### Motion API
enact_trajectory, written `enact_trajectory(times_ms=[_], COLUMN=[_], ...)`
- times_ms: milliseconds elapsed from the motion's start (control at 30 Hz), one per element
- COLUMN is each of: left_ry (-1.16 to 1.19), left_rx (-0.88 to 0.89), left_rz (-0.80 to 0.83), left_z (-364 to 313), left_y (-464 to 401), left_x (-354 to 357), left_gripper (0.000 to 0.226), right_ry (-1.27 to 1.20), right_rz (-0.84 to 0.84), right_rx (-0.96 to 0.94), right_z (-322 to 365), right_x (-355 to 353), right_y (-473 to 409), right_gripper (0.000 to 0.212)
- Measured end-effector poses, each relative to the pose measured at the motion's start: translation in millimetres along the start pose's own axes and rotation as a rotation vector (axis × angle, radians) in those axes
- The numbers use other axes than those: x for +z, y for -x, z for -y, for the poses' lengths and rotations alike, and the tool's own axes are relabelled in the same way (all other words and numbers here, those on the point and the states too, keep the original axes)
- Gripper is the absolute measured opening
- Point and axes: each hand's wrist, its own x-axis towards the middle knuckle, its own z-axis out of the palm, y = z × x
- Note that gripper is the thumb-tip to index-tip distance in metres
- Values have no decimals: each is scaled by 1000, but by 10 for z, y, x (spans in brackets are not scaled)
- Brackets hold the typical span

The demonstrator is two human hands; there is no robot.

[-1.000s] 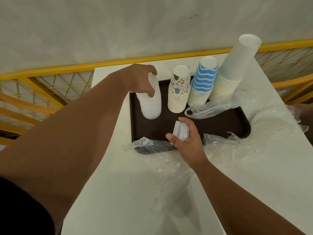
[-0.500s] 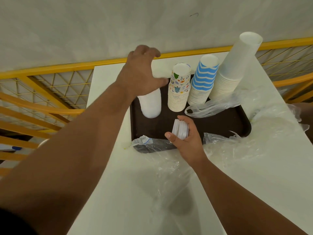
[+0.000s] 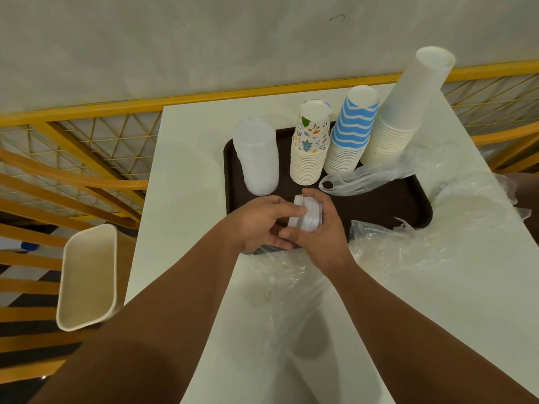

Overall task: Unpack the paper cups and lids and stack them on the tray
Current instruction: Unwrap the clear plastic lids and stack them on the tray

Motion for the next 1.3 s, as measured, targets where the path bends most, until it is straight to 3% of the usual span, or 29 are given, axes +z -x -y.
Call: enact_trajectory(times_ms=[100,300,500,567,667,767,1200,1267,1300], left_ry=[-44,-349,-623,-734,-975,-1131,-1345,-1327,-1262], left_rx=[17,141,560,627,559,467,395,487,618], left_rz=[-28,-148,-404,-472,-525,-477,-415,-481,-535], left_z=[-29,-236,-878,-1062,-1260,-1303,-1295,-1279,-1245], left_y=[6,240,545,497,317,131,-96,-2,57], left_x=[-54,-180,-330,-410,-511,-550,-495,-467,-429], left_gripper=[35,47,60,59,66,74,87,89,84], right_ry=[2,93,199,229,232,238,233,230,225], right_rz=[-20,-70,-92,-90,-92,-97,-84,-85,-85], right_rx=[19,16,47,68,54,49,56,54,52], right_z=[-9,-79,-124,-100,-94,-101,-100,-100,-100], right_x=[-1,-14,-13,-4,-1,1,-24,-26,-29], right_y=[-3,30,15,4,1,-5,10,13,15], right_gripper=[74,67,62,63,62,61,61,62,62])
